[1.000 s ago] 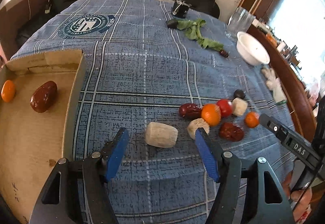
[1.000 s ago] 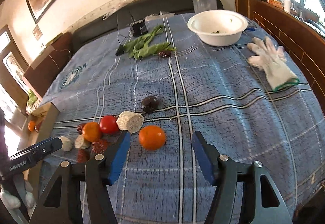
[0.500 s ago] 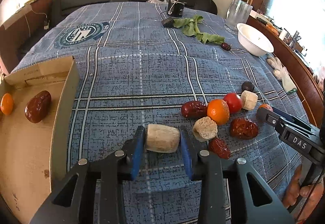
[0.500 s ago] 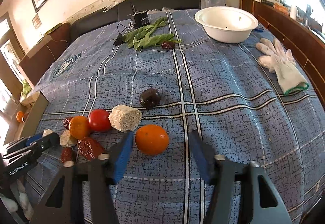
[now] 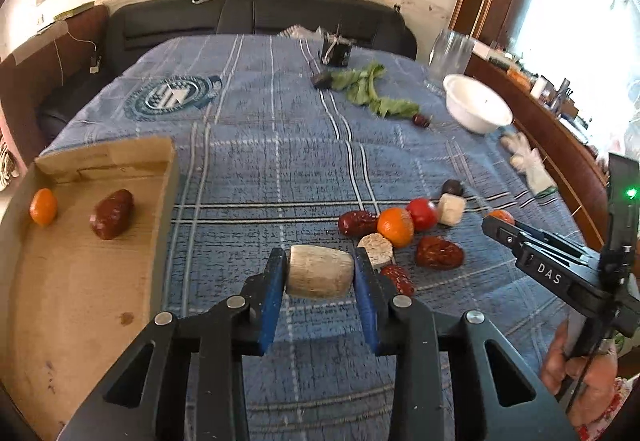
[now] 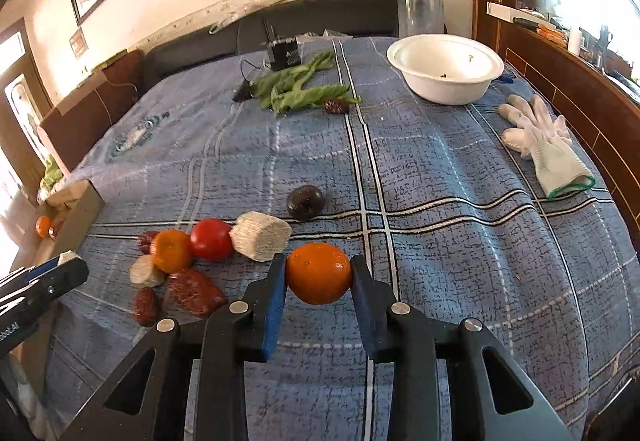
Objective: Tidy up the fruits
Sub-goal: 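Carry the cake and mandarin into the cardboard tray and open both tools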
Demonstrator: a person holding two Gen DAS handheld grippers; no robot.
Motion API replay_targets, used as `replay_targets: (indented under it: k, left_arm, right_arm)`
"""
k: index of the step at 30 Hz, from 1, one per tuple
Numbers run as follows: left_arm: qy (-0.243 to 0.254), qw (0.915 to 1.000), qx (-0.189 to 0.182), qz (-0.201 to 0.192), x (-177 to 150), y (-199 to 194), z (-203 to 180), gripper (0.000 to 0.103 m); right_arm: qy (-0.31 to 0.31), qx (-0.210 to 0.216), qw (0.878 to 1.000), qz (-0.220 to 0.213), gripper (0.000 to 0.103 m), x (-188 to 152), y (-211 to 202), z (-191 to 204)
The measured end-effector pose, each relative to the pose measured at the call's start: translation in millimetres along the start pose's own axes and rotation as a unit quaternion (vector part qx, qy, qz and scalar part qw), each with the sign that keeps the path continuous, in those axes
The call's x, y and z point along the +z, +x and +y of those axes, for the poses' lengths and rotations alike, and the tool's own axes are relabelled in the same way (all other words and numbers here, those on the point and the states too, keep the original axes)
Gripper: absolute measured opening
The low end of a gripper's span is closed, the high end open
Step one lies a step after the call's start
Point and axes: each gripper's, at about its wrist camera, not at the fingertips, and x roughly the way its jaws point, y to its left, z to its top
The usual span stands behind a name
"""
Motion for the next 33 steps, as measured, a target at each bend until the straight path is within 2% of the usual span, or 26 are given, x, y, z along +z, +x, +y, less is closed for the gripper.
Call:
replay_targets:
  k: [8,11,14,18,22,26,33]
  left_arm:
    - [-0.039,0.9985,-0.011,-0.037,-0.5,-51.5,36.5,0.032]
    - [-0.055,0.9976,0.003,-0.042,-1.4,-64.8,62.2,0.032]
    - [-0.073,0.9960,0.033,-0.039,-1.1,-72.9,95.3,0.032]
    - [-0.112,0.9911,0.069,-0.017,-0.4,-72.6,147.7,0.032]
    - [-0.150,0.9846,0.089,0.007,-1.1,-64.9,191.2,0.032]
    - [-0.173,0.9795,0.100,0.028,-1.2,-55.1,216.0,0.032]
    - [-0.195,0.9720,0.103,0.081,-2.1,-23.0,237.4,0.032]
  right_arm:
    - [-0.032,0.039,0.998,-0.035,0.034,3.4,-47.1,38.9]
    - [-0.058,0.063,0.996,-0.038,0.034,6.7,-58.0,69.2]
    - [-0.081,0.095,0.992,-0.032,0.034,9.3,-60.3,103.4]
    - [-0.112,0.146,0.983,-0.006,0.035,9.5,-47.8,158.2]
    - [-0.142,0.186,0.972,0.028,0.035,3.7,-26.6,213.9]
    - [-0.180,0.188,0.964,0.050,0.035,-6.8,0.2,264.3]
    - [-0.235,0.171,0.953,0.082,0.035,-21.7,40.6,318.9]
